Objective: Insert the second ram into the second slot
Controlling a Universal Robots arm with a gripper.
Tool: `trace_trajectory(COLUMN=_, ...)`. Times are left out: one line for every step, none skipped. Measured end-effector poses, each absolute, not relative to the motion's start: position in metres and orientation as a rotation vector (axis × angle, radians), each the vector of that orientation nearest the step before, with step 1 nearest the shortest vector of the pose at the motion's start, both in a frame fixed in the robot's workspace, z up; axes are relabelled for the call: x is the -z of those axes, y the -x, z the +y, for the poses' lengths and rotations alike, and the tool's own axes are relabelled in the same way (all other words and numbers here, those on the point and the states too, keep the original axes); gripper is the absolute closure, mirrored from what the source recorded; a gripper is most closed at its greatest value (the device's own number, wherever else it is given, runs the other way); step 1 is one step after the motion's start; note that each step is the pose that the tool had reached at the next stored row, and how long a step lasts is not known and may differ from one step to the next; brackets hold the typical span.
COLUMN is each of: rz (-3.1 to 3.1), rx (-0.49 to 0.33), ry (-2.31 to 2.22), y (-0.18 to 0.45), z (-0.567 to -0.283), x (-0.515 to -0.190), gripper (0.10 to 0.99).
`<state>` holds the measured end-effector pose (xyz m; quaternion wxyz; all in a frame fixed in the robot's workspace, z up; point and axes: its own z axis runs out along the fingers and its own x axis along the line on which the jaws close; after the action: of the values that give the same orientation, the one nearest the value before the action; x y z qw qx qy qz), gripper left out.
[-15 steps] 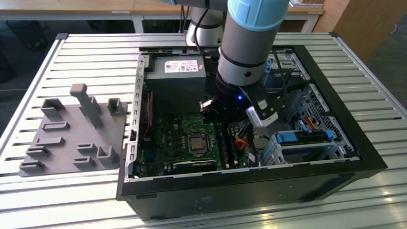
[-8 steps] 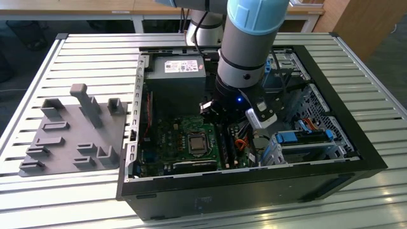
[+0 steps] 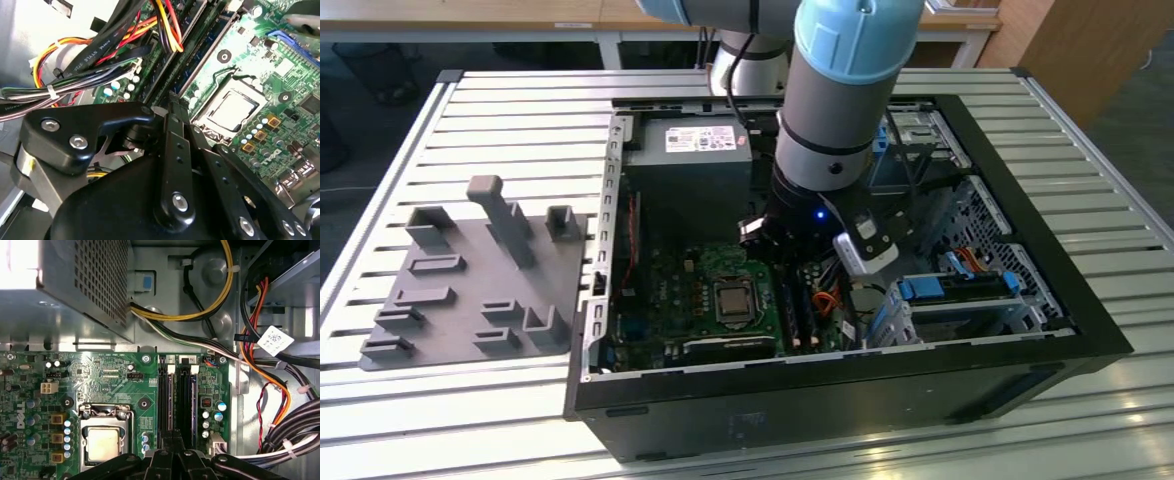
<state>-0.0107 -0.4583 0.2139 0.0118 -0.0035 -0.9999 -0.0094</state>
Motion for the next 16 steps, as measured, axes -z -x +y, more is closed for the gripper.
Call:
trace_trajectory(rz=-3.118, rx=0.029, ry=0.011, y=0.011, z=-0.458, x=-0.214, gripper=0.980)
trace_trajectory(rz=-3.118, rx=0.030, ry=0.011, y=0.011, z=-0.458, x=-0.215, gripper=0.980)
trace_trajectory(rz=-3.119, rx=0.037, ry=0.011, y=0.011, z=-0.458, x=-0.217, gripper=0.980)
trace_trajectory(rz=-3.119, rx=0.042, ry=0.011, y=0.011, z=-0.458, x=-0.219, gripper=0.980)
trace_trajectory(rz=-3.119, rx=0.041, ry=0.011, y=0.011, z=-0.458, x=-0.224, gripper=0.980)
trace_trajectory(rz=-3.118, rx=0.038, ry=0.011, y=0.011, z=-0.458, x=-0.229, gripper=0.980)
trace_trajectory(rz=-3.118, rx=0.039, ry=0.011, y=0.011, z=-0.458, x=-0.233, gripper=0.980)
trace_trajectory(rz=-3.118, rx=0.039, ry=0.011, y=0.011, z=-0.458, x=-0.237, gripper=0.980)
trace_trajectory(rz=-3.118, rx=0.039, ry=0.011, y=0.011, z=-0.458, x=-0.241, gripper=0.980)
trace_trajectory(rz=-3.118, rx=0.038, ry=0.011, y=0.011, z=-0.458, x=-0.245, gripper=0.980)
trace_trajectory(rz=-3.118, rx=0.038, ry=0.011, y=0.011, z=-0.458, x=-0.247, gripper=0.980)
trace_trajectory(rz=-3.118, rx=0.038, ry=0.011, y=0.011, z=-0.458, x=-0.247, gripper=0.980)
trace_trajectory(rz=-3.118, rx=0.039, ry=0.011, y=0.011, z=-0.458, x=-0.248, gripper=0.980)
trace_trajectory(rz=-3.118, rx=0.039, ry=0.011, y=0.011, z=-0.458, x=-0.248, gripper=0.980)
trace_trajectory(rz=-3.118, rx=0.039, ry=0.011, y=0.011, z=-0.458, x=-0.248, gripper=0.980)
trace_trajectory(rz=-3.118, rx=0.038, ry=0.011, y=0.011, z=-0.458, x=-0.248, gripper=0.980)
